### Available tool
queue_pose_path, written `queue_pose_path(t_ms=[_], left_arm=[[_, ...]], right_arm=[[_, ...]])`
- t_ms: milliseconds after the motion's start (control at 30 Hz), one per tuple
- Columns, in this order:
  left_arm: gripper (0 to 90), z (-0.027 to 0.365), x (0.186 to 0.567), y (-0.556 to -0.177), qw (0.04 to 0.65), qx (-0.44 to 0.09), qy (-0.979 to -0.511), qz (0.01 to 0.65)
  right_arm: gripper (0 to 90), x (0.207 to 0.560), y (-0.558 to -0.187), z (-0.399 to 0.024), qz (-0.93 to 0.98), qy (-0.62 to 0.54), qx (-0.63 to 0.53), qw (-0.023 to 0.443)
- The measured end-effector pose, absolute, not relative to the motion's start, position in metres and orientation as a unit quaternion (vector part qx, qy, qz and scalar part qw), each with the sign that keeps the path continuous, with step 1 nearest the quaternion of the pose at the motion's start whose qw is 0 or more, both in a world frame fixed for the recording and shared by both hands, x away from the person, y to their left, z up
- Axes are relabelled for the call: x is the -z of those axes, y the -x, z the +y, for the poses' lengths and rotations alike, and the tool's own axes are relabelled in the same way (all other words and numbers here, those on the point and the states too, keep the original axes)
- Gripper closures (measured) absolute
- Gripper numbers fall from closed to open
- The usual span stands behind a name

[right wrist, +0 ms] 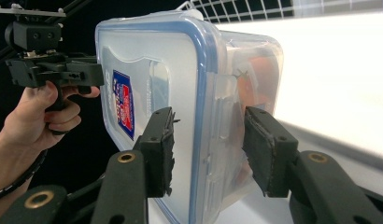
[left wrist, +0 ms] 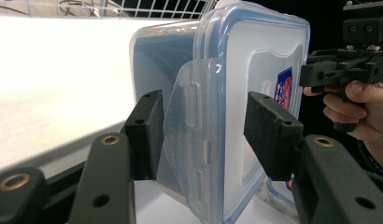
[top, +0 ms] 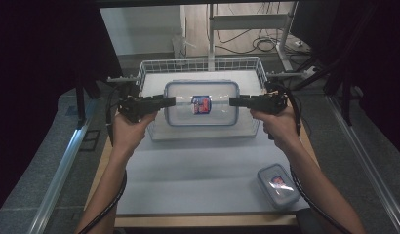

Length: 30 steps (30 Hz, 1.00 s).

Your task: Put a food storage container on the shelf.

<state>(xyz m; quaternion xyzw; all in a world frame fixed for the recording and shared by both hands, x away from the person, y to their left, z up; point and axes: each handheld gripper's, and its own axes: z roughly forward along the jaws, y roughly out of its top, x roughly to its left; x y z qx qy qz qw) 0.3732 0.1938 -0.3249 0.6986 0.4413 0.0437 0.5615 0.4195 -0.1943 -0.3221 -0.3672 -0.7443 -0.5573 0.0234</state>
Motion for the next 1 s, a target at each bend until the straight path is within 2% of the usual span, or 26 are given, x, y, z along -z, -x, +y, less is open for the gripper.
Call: queue_pose_path(t_ms=[400, 733, 1000], left_arm=[[48.6, 0.196, 0.309, -0.4, 0.57, -0.035, -0.686, 0.451], [48.6, 0.199, 0.304, -0.433, 0.568, -0.027, -0.677, 0.467], [48.5, 0.2, 0.307, -0.444, 0.566, -0.012, -0.67, 0.481]], right_arm=[[53.5, 0.298, -0.446, -0.191, -0.731, 0.379, 0.568, 0.014], [53.5, 0.3, -0.474, -0.189, -0.718, 0.404, 0.566, 0.034], [53.3, 0.299, -0.488, -0.187, -0.714, 0.417, 0.561, 0.042]])
